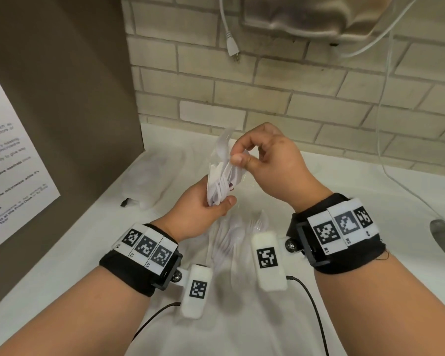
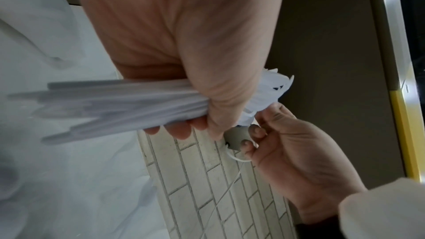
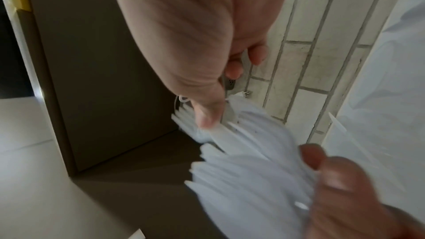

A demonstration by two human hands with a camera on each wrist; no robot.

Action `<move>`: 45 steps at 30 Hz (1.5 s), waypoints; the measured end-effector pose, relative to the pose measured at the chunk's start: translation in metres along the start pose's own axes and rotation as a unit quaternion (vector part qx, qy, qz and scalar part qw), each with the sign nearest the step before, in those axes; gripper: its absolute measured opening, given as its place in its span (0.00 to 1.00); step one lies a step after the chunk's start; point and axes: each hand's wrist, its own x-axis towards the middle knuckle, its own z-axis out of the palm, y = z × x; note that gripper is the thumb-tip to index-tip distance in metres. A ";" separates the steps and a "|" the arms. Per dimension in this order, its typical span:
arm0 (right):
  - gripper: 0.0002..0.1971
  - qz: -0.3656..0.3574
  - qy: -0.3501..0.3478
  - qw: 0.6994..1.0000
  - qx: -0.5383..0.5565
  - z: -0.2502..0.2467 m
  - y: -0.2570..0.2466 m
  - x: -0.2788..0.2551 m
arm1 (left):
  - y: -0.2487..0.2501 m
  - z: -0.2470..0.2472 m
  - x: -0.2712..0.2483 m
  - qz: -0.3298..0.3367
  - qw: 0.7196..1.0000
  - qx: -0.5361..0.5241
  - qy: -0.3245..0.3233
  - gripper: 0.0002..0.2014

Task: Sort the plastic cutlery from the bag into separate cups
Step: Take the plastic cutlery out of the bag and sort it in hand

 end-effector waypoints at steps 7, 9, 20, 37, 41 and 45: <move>0.13 0.029 -0.050 0.998 0.013 0.003 0.009 -0.007 | 0.001 0.005 -0.001 0.001 1.000 -0.004 -0.014 0.16; 0.08 0.039 -0.033 0.996 0.071 0.005 0.014 -0.007 | 0.000 0.005 -0.001 0.002 1.000 0.004 -0.014 0.12; 0.06 -0.069 -0.016 0.950 0.304 -0.003 0.026 -0.011 | 0.000 0.006 -0.002 0.016 0.997 -0.029 -0.066 0.08; 0.01 -0.011 0.107 0.900 0.423 -0.002 0.013 -0.017 | -0.002 0.007 -0.001 -0.026 0.996 -0.066 -0.049 0.07; 0.06 -0.007 0.167 0.872 0.459 -0.014 -0.005 -0.015 | -0.004 0.010 0.001 -0.042 0.996 -0.078 -0.014 0.07; 0.08 0.043 0.070 0.974 0.212 -0.015 -0.015 -0.015 | -0.010 0.010 0.008 -0.028 0.999 0.016 0.038 0.07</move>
